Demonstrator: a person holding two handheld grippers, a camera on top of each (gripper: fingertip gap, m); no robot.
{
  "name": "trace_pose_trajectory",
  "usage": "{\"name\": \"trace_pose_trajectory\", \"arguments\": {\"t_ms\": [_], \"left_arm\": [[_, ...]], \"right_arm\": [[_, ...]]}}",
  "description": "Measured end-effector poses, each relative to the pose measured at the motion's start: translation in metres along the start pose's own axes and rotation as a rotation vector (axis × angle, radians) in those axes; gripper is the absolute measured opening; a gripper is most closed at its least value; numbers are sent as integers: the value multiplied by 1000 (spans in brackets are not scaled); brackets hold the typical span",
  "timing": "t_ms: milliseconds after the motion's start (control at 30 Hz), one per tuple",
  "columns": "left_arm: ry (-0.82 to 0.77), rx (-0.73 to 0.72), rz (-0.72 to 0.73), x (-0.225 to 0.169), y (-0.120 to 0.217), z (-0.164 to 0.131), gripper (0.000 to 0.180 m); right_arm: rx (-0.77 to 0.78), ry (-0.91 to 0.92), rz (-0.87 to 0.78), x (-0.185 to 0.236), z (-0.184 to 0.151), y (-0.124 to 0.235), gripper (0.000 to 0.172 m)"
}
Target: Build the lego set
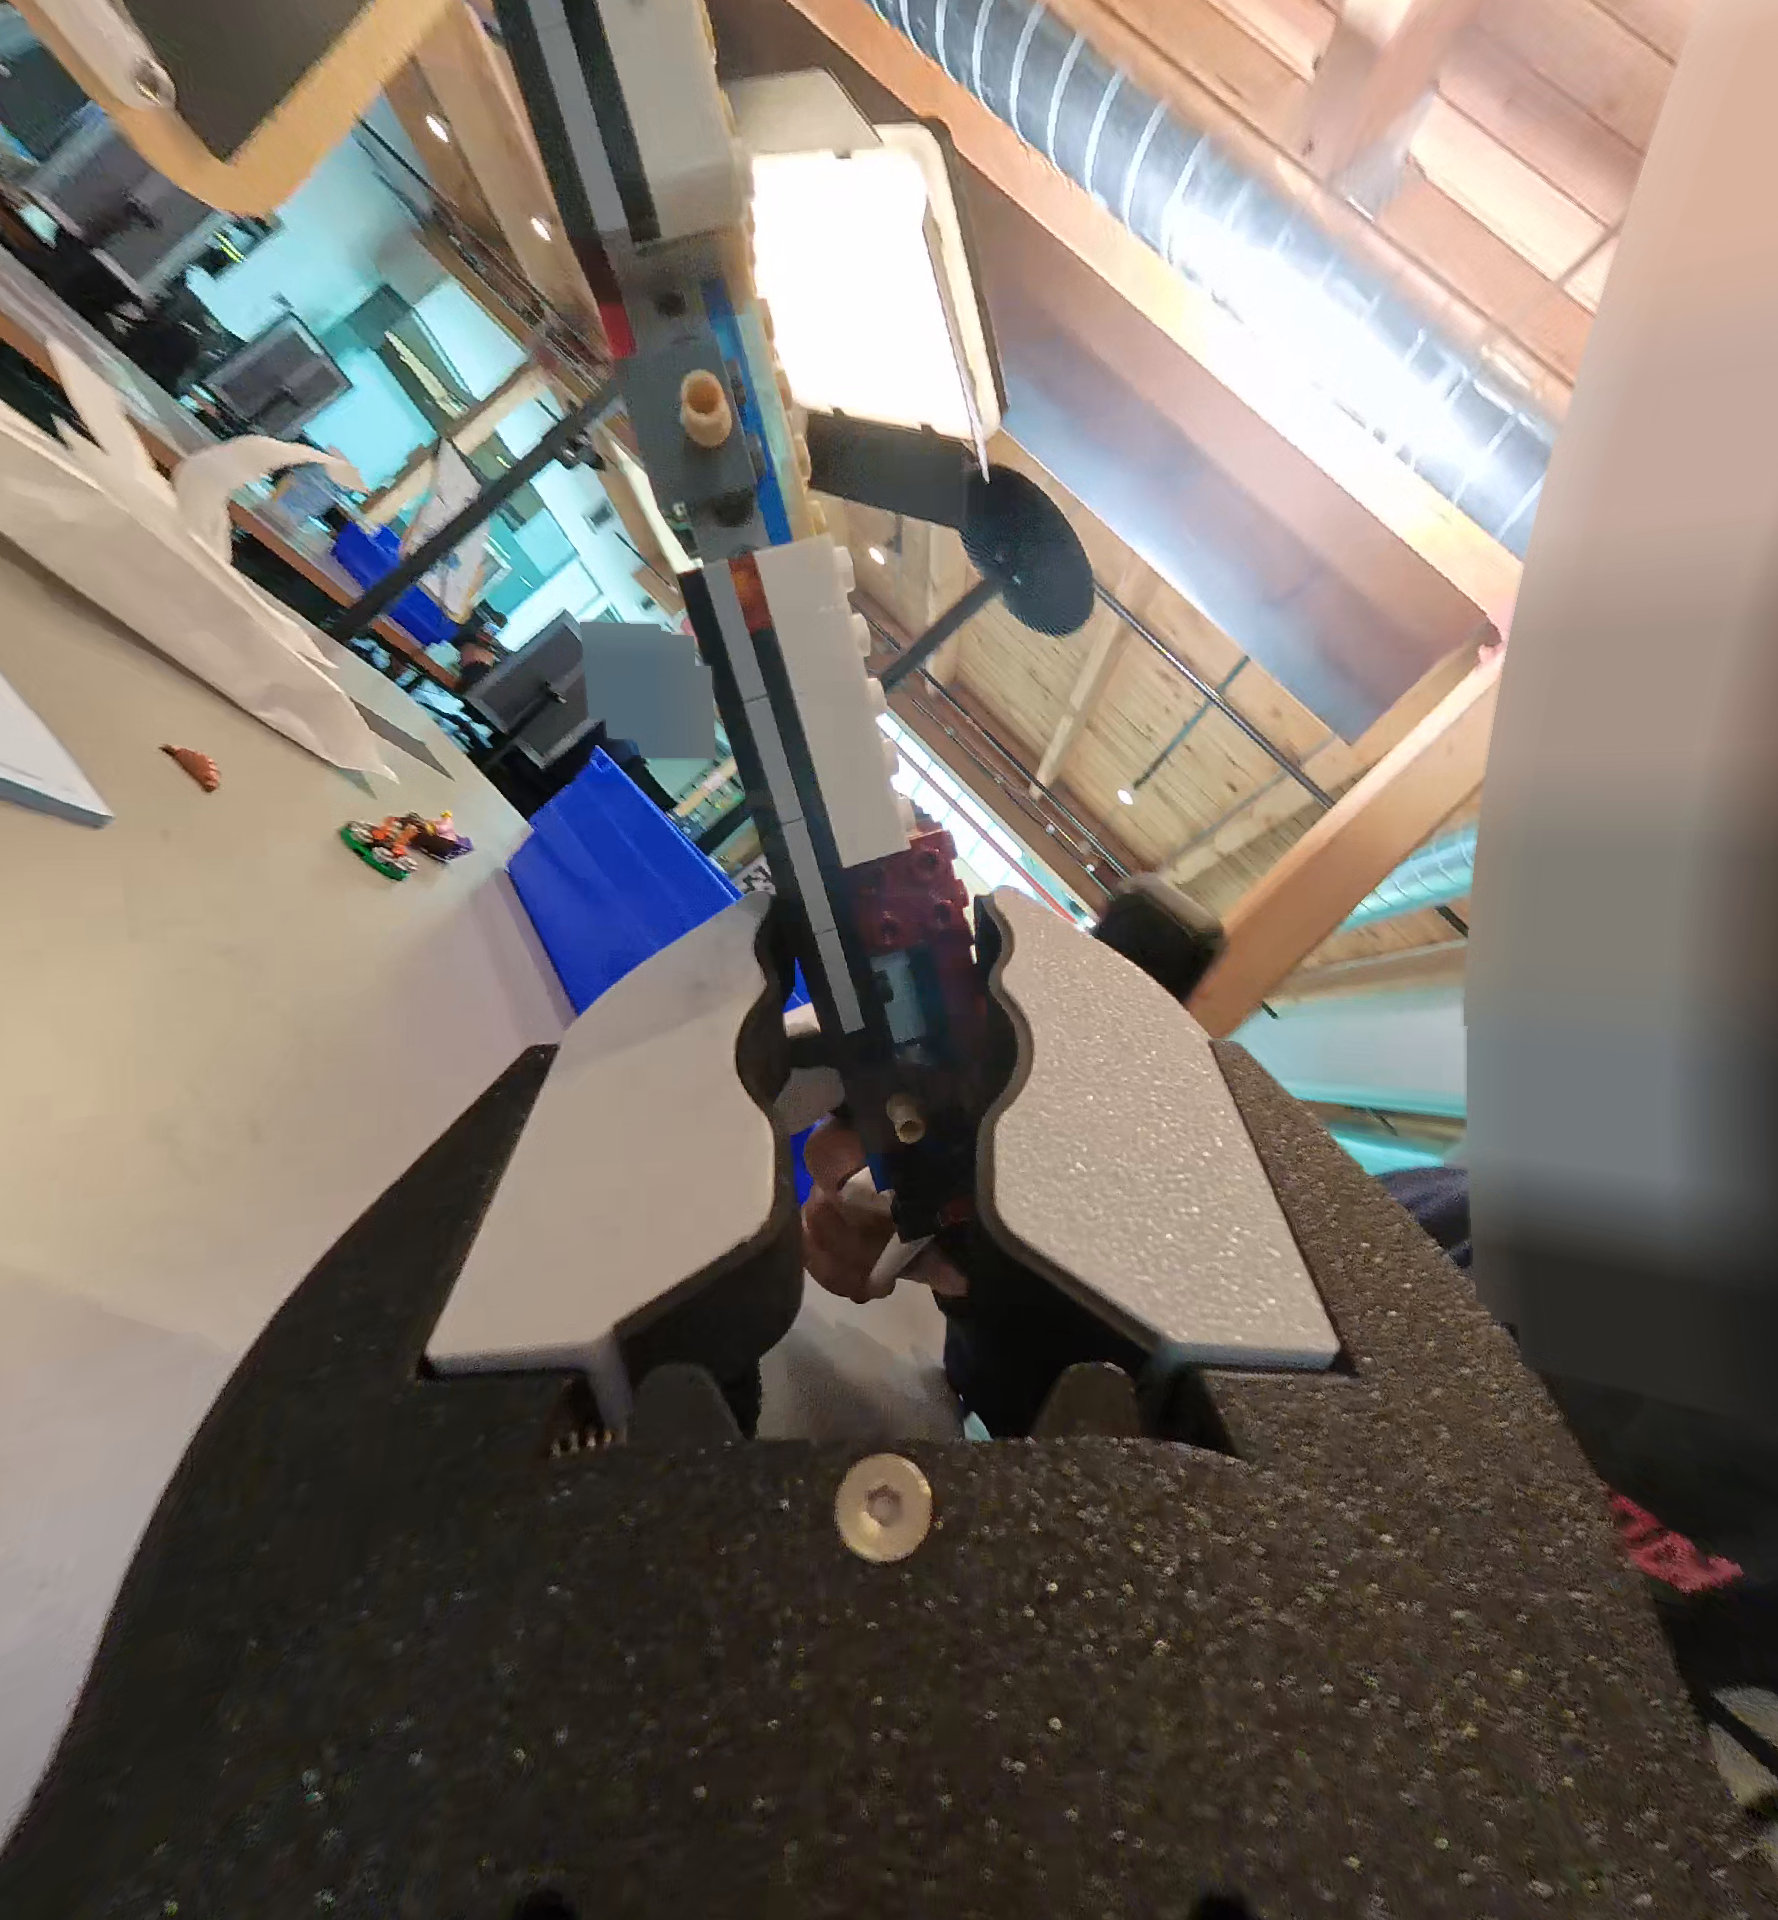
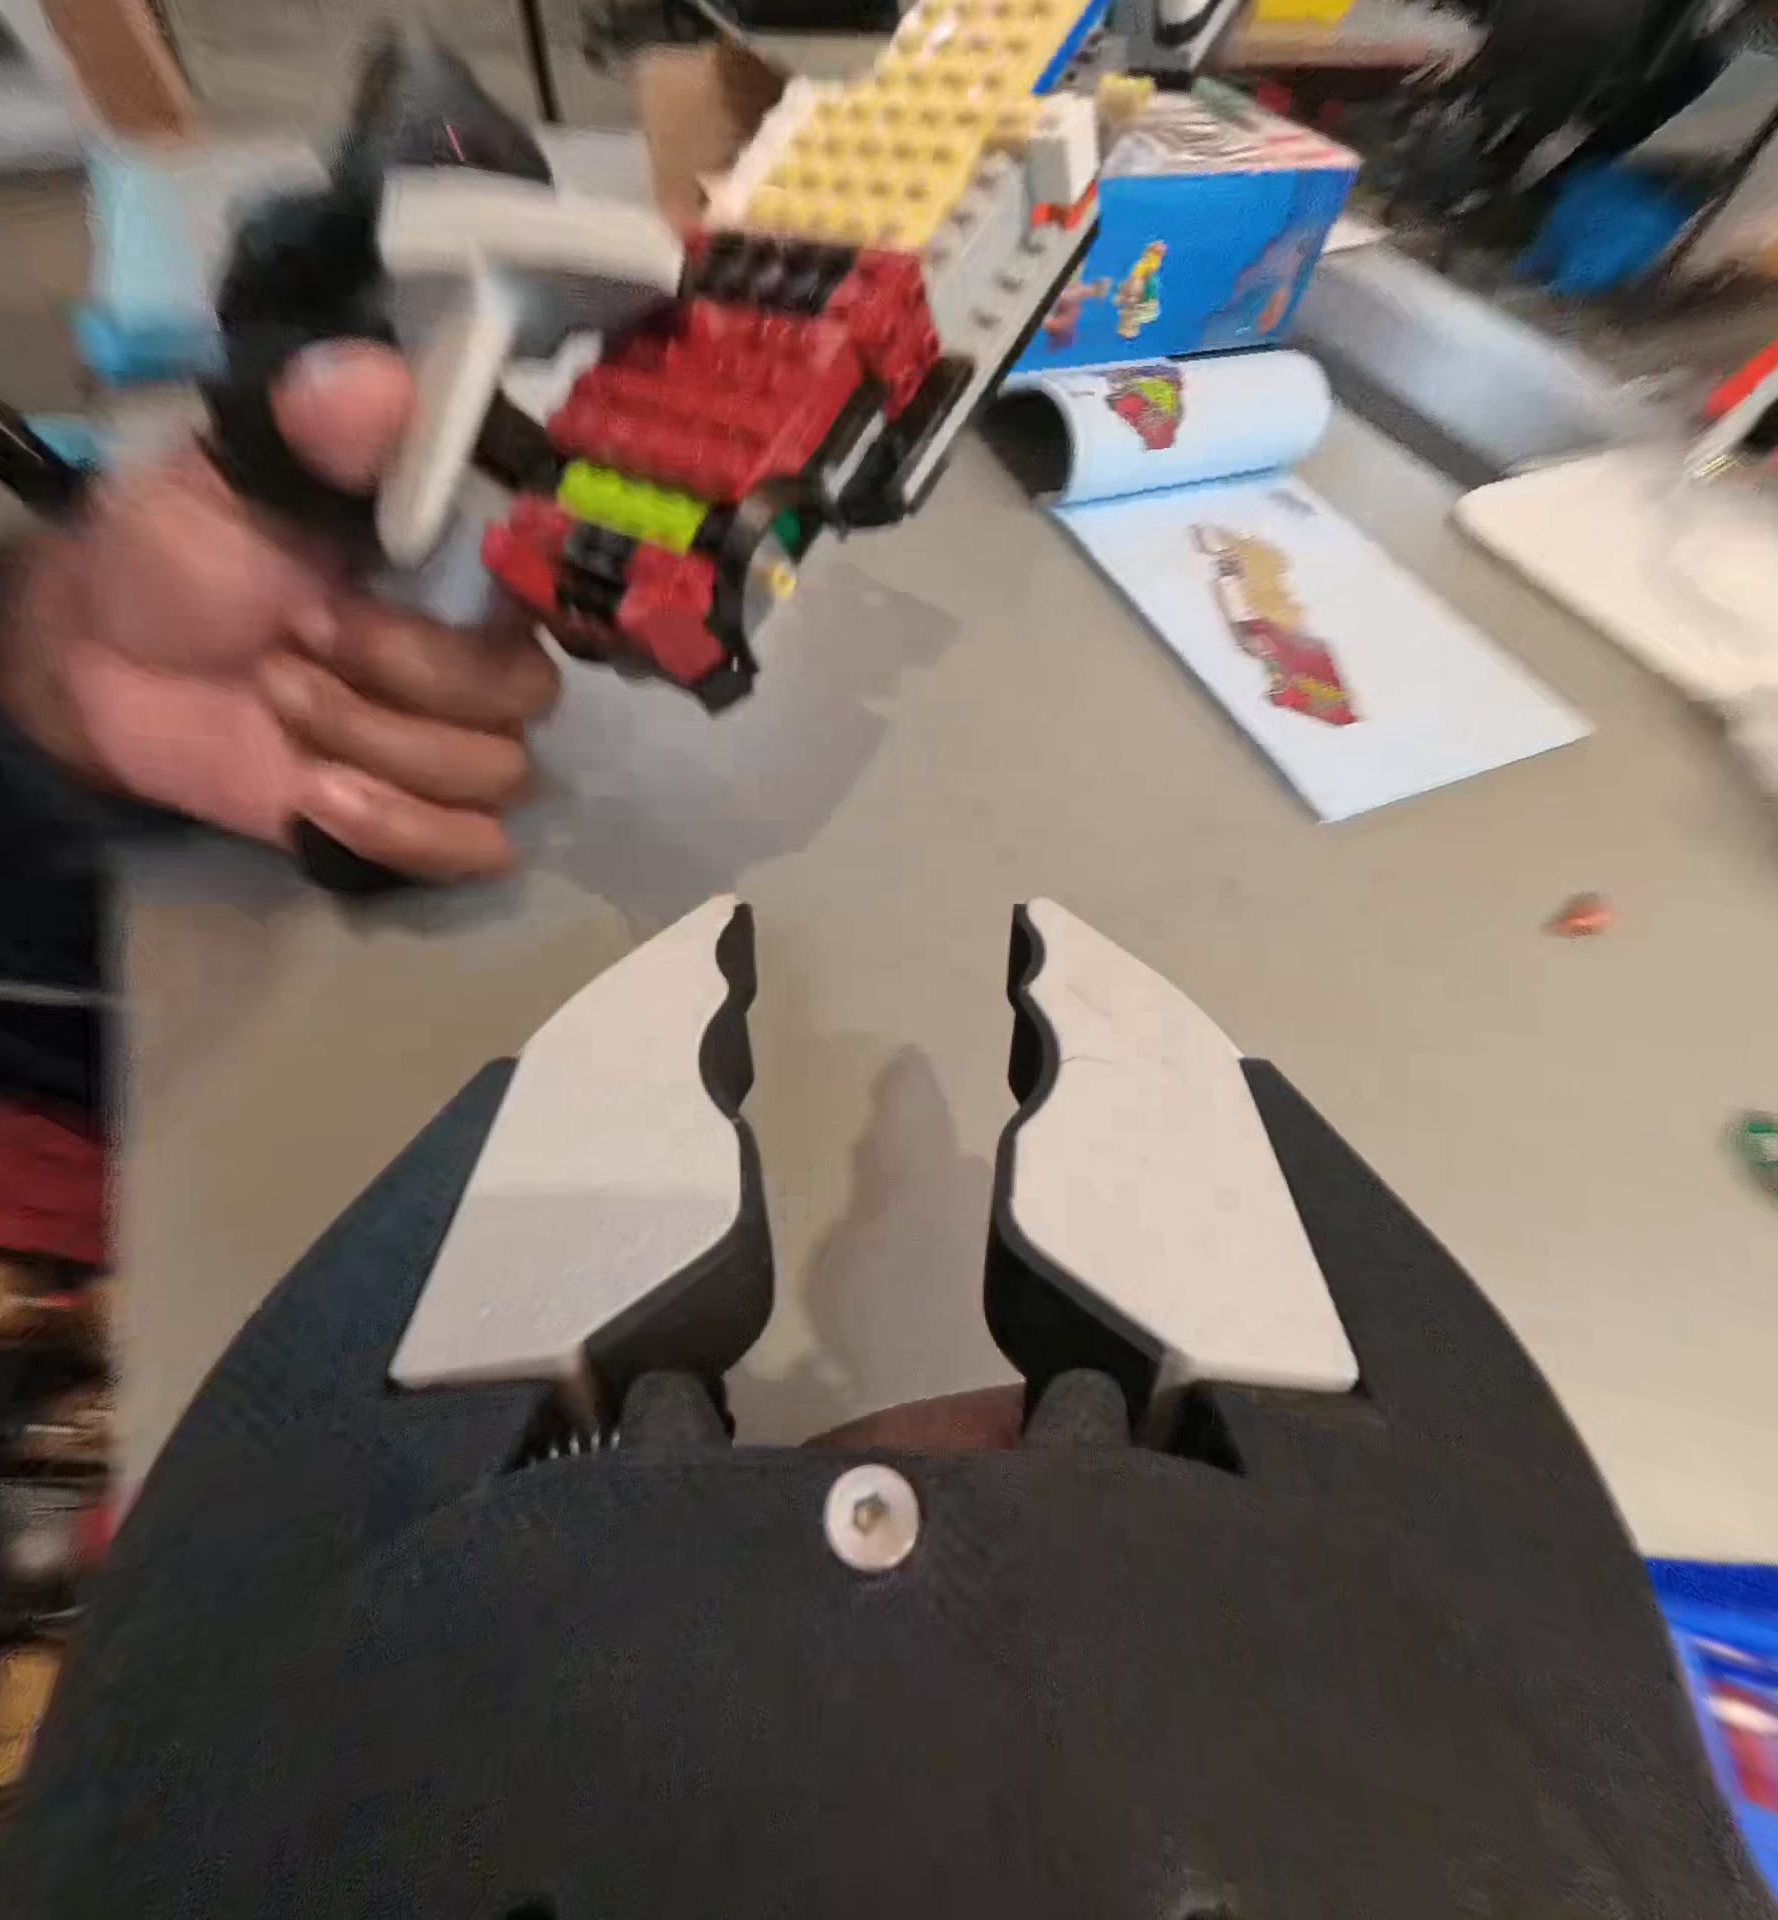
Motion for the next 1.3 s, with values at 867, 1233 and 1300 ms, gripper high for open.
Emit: {"name": "trace_pose_trajectory", "arguments": {"t_ms": [867,1233,1300], "left_arm": [[-333,237,-243,-33,-4,-31,33],[-376,282,-270,-36,-1,-34,32],[-374,287,-271,-36,0,-34,32]], "right_arm": [[-254,-414,322,35,53,5,18],[-270,-361,291,41,53,6,15],[-270,-364,294,41,53,6,14]]}}
Point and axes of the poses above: each gripper's, where its closed fingertips meet, y back along the fingers, z out of its top, x = y × z across the jaws, the point moved 4 cm from there along y, back along the fingers, and after that the axes turned 15 degrees about y, right-handed, at the moved point
